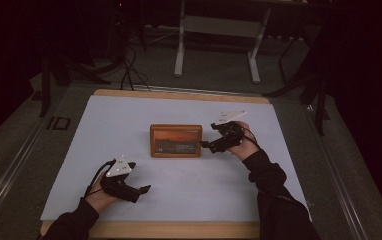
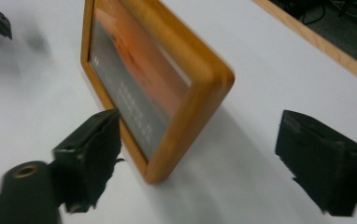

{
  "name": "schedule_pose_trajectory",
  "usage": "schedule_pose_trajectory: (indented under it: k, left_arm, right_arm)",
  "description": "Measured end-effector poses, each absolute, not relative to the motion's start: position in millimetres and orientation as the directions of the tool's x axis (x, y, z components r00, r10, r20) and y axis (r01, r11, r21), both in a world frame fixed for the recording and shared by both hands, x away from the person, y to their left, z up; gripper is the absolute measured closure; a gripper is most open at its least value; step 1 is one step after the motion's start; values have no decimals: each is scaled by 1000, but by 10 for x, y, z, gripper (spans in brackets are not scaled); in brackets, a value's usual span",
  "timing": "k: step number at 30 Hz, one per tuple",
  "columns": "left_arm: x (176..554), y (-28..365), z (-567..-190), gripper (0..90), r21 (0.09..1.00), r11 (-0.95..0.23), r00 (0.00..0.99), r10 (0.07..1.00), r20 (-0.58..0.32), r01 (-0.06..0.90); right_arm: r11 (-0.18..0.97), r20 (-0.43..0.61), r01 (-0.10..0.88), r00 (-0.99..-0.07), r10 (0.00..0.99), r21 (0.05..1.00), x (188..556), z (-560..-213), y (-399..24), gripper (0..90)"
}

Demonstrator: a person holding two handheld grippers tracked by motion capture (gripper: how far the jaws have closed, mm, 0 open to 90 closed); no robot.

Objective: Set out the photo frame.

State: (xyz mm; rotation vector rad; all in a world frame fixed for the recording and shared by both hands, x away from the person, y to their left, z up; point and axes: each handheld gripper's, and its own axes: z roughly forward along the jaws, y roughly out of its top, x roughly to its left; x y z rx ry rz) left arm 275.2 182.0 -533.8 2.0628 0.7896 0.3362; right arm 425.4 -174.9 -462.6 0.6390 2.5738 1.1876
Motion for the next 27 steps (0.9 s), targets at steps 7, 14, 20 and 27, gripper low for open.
schedule_pose_trajectory:
  k: [7,14,20,27]
  left_arm:
    - [2745,1822,-5334,22,813,-413,763,644,-57,409]
    - [2740,1810,-5335,23,813,-417,765,642,-53,407]
    - [2735,1811,-5335,23,811,-421,768,639,-52,405]
    - [2731,1807,-5333,23,811,-423,768,638,-49,403]
  right_arm:
    - [550,-10,310,-865,502,775,4071,-4826,-1922,129]
    - [524,12,336,-850,527,782,3940,-4964,-2049,134]
    - [519,26,346,-850,527,782,3801,-5079,-2126,134]
    - [504,45,351,-852,521,789,3617,-5137,-2209,134]
